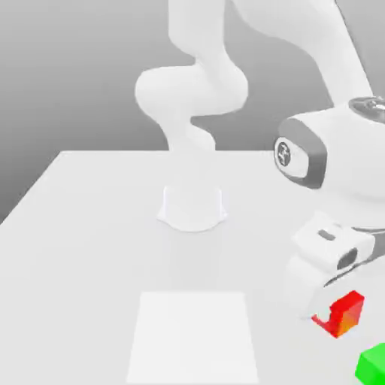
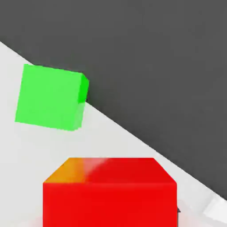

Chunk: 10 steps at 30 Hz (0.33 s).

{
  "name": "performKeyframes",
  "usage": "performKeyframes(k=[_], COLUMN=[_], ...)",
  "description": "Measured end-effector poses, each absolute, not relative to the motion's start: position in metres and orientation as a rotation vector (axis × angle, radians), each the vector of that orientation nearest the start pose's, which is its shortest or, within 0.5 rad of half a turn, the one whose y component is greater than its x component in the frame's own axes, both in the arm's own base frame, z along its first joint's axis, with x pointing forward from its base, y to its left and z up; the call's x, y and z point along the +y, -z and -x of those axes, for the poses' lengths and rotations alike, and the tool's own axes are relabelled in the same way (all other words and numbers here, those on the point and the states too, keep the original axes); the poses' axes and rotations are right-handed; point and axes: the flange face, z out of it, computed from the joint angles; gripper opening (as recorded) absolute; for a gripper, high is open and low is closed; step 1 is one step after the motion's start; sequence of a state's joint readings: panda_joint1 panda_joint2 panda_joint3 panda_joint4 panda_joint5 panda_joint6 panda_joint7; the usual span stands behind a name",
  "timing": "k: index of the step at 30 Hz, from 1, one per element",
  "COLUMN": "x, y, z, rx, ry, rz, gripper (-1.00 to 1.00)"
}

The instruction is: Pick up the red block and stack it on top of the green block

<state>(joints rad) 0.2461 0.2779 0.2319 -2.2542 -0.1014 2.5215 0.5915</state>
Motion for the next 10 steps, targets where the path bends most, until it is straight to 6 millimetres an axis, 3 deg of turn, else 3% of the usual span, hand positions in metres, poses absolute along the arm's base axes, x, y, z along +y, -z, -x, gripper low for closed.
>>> performKeyframes(k=[2, 5, 6, 10], x=[0.277, 0.288, 0.288, 0.288], y=[-0.242, -0.204, -0.191, -0.191], z=[-0.485, -0.487, -0.487, -0.487], rx=[-0.059, -0.104, -0.108, -0.108], ry=[-0.003, -0.002, -0.002, -0.002], rz=[3.139, 3.138, 3.139, 3.139], gripper=[-1.00, -1.00, 1.00, 1.00])
